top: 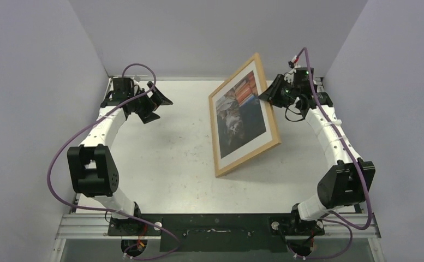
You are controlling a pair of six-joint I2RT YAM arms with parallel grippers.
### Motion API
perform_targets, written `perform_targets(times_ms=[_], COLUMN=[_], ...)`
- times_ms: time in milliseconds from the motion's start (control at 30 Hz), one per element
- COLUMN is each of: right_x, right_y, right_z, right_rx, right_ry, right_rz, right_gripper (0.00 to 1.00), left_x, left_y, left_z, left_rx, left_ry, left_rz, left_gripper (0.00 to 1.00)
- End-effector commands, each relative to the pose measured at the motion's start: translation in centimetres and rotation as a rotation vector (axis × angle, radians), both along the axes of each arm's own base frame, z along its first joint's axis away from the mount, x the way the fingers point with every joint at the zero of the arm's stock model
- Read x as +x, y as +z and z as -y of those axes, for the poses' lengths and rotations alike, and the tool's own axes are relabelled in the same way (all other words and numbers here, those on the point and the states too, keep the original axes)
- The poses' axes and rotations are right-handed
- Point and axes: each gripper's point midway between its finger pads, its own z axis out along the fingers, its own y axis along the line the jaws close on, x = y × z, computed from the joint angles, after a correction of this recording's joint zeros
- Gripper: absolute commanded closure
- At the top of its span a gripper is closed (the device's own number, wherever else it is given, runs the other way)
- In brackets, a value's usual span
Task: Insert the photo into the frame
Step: Turn over the photo frame at the center of the board.
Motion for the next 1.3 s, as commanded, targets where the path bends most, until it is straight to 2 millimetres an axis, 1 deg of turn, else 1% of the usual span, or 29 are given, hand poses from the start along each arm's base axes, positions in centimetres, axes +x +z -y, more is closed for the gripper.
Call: perform_targets(times_ms=[0,67,133,233,300,333,367,433,500,567,667,833,867,933,1000,1067,1133,1167,1200,1267], right_x=[0.3,0.2,0.1,-0.3,-0.6,-0.8,-1.1,-1.8,-2.7,-3.2,-3.7,-4.3,-4.3,-4.4,-4.7,-4.9,-4.7,-4.4,-4.0,-2.5], right_y=[-1.9,-3.3,-4.9,-7.8,-9.9,-11.1,-12.2,-14.5,-17.0,-19.0,-21.4,-24.8,-25.3,-26.0,-26.7,-26.9,-26.5,-25.9,-25.2,-23.8], right_z=[-0.1,-0.2,-0.4,0.0,0.5,0.7,0.7,0.5,0.7,1.4,2.4,3.9,4.0,4.2,4.7,5.5,6.3,6.9,7.5,8.6], right_rx=[0.13,0.15,0.178,0.173,0.161,0.156,0.155,0.148,0.113,0.07,-0.021,-0.134,-0.144,-0.16,-0.192,-0.234,-0.282,-0.313,-0.338,-0.388], right_ry=[0.03,0.027,0.014,-0.024,-0.057,-0.075,-0.085,-0.093,-0.101,-0.114,-0.113,-0.125,-0.128,-0.131,-0.144,-0.163,-0.182,-0.199,-0.217,-0.257], right_rz=[-0.003,-0.007,-0.026,-0.066,-0.094,-0.115,-0.133,-0.182,-0.243,-0.29,-0.356,-0.459,-0.475,-0.491,-0.523,-0.55,-0.549,-0.536,-0.518,-0.467], right_gripper=[1.0,1.0,1.0,1.0,1.0,1.0,1.0,1.0,0.98,0.94,0.92,0.87,0.85,0.8,0.76,0.67,0.53,0.46,0.42,0.38], left_x=[0.5,0.7,0.5,0.0,-0.5,-0.8,-1.3,-2.0,-2.7,-3.2,-4.2,-6.3,-6.8,-7.6,-8.5,-9.6,-10.7,-11.3,-11.9,-13.0], left_y=[-1.4,-2.7,-4.7,-7.6,-9.3,-9.8,-10.3,-10.9,-11.4,-11.7,-12.3,-13.0,-13.0,-13.1,-13.2,-13.0,-12.7,-12.5,-12.3,-12.0], left_z=[-0.2,-0.4,-0.9,-1.7,-2.0,-2.1,-1.4,-1.7,-1.9,-1.9,-1.4,-0.9,-0.9,-0.6,-0.4,-0.2,0.2,0.4,0.7,1.1], left_rx=[0.034,0.049,0.077,0.116,0.133,0.14,0.159,0.184,0.198,0.201,0.207,0.261,0.276,0.296,0.321,0.353,0.378,0.389,0.395,0.404], left_ry=[-0.016,-0.008,0.01,0.036,0.047,0.055,0.048,0.069,0.081,0.079,0.063,0.037,0.033,0.019,0.012,0.001,-0.022,-0.035,-0.05,-0.067], left_rz=[-0.006,-0.034,-0.086,-0.165,-0.218,-0.239,-0.262,-0.291,-0.309,-0.32,-0.348,-0.393,-0.404,-0.416,-0.432,-0.447,-0.455,-0.458,-0.461,-0.467], left_gripper=[0.04,0.04,0.04,0.04,0.04,0.04,0.04,0.04,0.04,0.04,0.04,0.04,0.04,0.11,0.15,0.17,0.2,0.21,0.23,0.25])
